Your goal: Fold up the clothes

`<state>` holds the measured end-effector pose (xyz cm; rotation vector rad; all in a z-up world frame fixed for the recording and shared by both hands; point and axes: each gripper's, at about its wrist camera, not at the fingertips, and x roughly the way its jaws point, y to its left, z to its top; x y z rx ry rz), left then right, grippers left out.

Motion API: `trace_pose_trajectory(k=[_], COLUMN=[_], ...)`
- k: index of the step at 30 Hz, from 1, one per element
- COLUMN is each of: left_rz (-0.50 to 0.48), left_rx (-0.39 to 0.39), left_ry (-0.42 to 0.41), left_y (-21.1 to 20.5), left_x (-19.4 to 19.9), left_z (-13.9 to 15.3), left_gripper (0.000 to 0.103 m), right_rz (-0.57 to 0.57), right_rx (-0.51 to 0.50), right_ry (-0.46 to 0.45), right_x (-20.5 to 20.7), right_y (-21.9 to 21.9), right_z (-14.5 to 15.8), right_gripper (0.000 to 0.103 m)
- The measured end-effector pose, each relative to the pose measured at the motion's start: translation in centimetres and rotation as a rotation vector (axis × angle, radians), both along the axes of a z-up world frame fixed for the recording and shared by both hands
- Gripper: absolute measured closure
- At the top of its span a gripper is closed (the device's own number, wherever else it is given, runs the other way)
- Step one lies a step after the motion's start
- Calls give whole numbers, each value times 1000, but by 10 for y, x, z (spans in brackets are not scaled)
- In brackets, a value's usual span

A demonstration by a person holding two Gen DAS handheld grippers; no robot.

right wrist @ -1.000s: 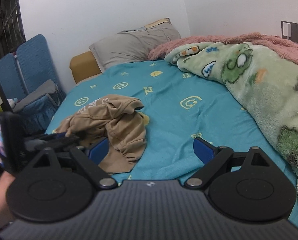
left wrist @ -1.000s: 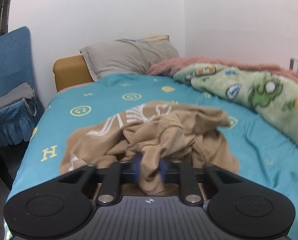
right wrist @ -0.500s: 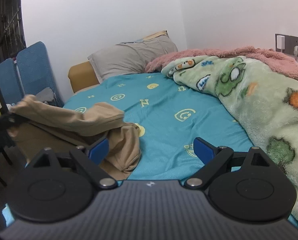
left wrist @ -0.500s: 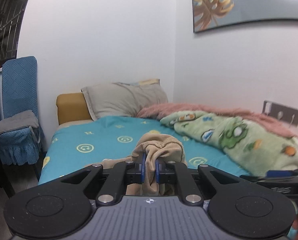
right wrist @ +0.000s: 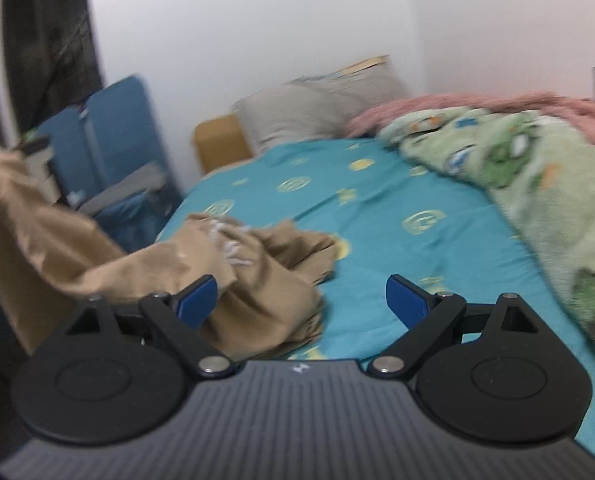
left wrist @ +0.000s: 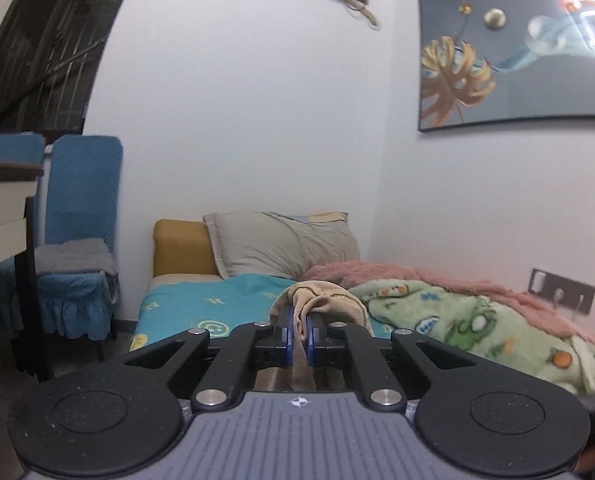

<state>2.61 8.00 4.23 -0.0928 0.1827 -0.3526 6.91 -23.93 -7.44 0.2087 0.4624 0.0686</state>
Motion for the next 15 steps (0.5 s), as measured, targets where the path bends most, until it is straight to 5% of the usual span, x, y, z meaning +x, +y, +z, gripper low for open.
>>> trace_pose_trajectory(k=[3, 6, 10, 13, 15], left_rz=[50, 126, 210, 261, 291], left_rx=[33, 174, 275, 325, 321], left_ry=[27, 91, 272, 358, 354], left_y=[8, 9, 22, 34, 39], left_x=[22, 66, 107, 115, 107], left_z=[-6, -26, -66, -80, -74], left_gripper=[96, 94, 89, 71, 49], right_rz=[60, 92, 88, 68, 55], right_rx=[-47, -78, -52, -16, -8], right_ry=[42, 82, 129, 152, 154], right_x=[5, 11, 19, 23, 22], right_y=[17, 29, 30, 27, 25], right_z=[-8, -15, -23, -26, -26], right_gripper=[10, 10, 10, 10, 10])
